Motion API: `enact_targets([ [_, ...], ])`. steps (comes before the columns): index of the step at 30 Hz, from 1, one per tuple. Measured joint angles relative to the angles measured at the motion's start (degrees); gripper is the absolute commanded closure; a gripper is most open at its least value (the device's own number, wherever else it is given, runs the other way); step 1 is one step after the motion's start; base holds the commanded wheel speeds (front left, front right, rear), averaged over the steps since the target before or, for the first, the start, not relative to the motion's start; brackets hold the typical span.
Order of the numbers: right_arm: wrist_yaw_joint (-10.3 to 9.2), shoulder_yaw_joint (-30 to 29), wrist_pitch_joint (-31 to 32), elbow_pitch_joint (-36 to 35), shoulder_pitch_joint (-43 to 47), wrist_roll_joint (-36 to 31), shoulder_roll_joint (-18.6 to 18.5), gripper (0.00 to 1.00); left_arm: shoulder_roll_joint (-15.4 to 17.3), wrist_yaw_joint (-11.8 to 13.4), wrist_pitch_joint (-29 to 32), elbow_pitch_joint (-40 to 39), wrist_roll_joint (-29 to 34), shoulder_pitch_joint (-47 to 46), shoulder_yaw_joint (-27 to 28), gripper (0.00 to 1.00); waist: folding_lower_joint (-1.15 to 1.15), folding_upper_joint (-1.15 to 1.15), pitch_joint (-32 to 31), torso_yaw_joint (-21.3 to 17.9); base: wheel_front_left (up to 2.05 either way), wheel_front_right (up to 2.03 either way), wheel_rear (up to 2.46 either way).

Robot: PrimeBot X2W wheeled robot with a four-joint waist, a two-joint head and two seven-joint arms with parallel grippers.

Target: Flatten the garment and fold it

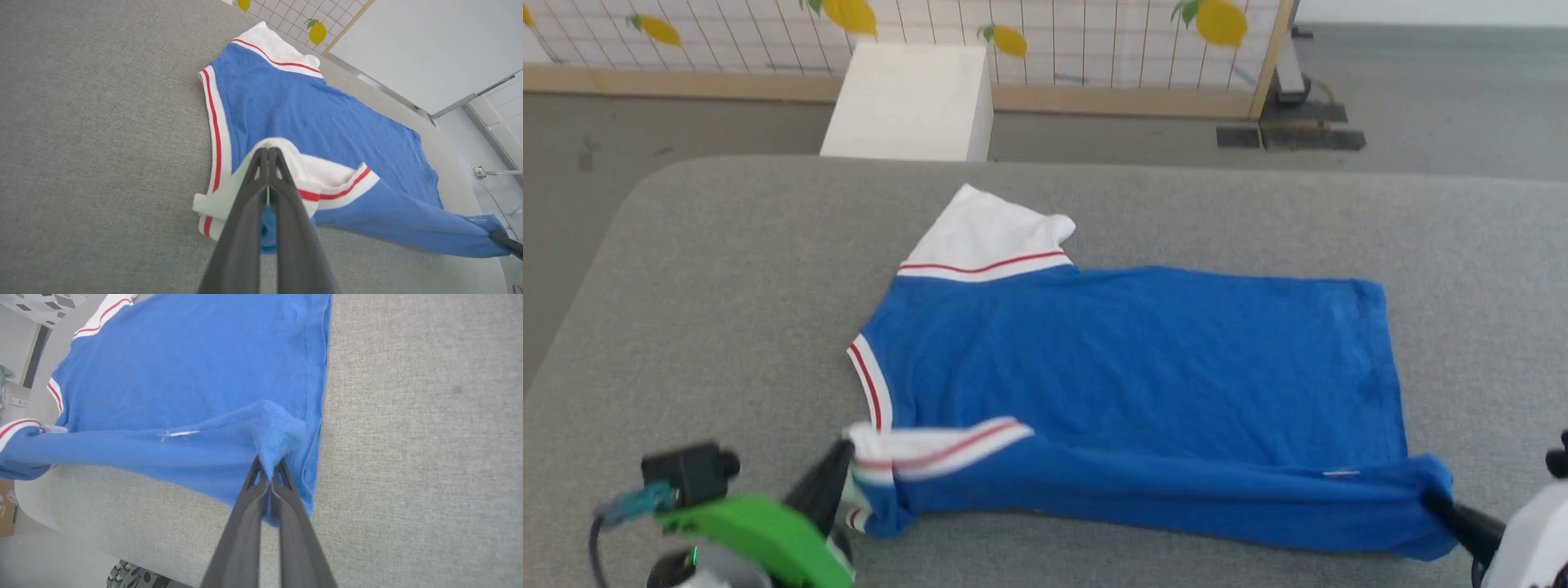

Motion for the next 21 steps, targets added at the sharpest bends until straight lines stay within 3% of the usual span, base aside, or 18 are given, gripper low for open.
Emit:
enact_targets([
  [6, 0.00, 2.32, -1.21, 2.97, -5.73, -4.01, -1.38, 1.00, -2.66, -0.71, -1.40, 8.90, 4.00, -9.87, -2.96, 1.00, 0.00, 0.00, 3.48, -0.12, 0.00, 0.00, 0.00],
  [18, 0.00, 10.84, -1.11, 12.50, -12.24, -6.22, -4.23, 1.00, -6.13, -1.36, -3.09, 23.83, 7.14, -17.58, -6.08, 0.99, 0.01, 0.00, 9.39, -1.15, 0.00, 0.00, 0.00],
  [19, 0.00, 11.15, -1.09, 12.65, -12.44, -6.22, -4.53, 1.00, -6.32, -1.47, -3.11, 24.55, 7.15, -17.90, -6.19, 0.64, 0.01, 0.00, 9.38, -1.17, 0.00, 0.00, 0.00],
  [20, 0.00, 11.22, -1.25, 12.70, -12.50, -6.05, -4.63, 0.51, -6.39, -1.53, -3.22, 25.09, 7.16, -18.11, -6.16, 0.00, 0.00, 0.00, 9.26, -1.18, 0.00, 0.00, 0.00],
  [21, 0.00, 11.15, -1.87, 12.80, -12.50, -5.76, -4.59, 0.00, -6.36, -1.52, -3.35, 25.51, 7.19, -18.28, -6.14, 0.00, 0.01, 0.00, 9.03, -1.18, 0.00, 0.00, 0.00],
])
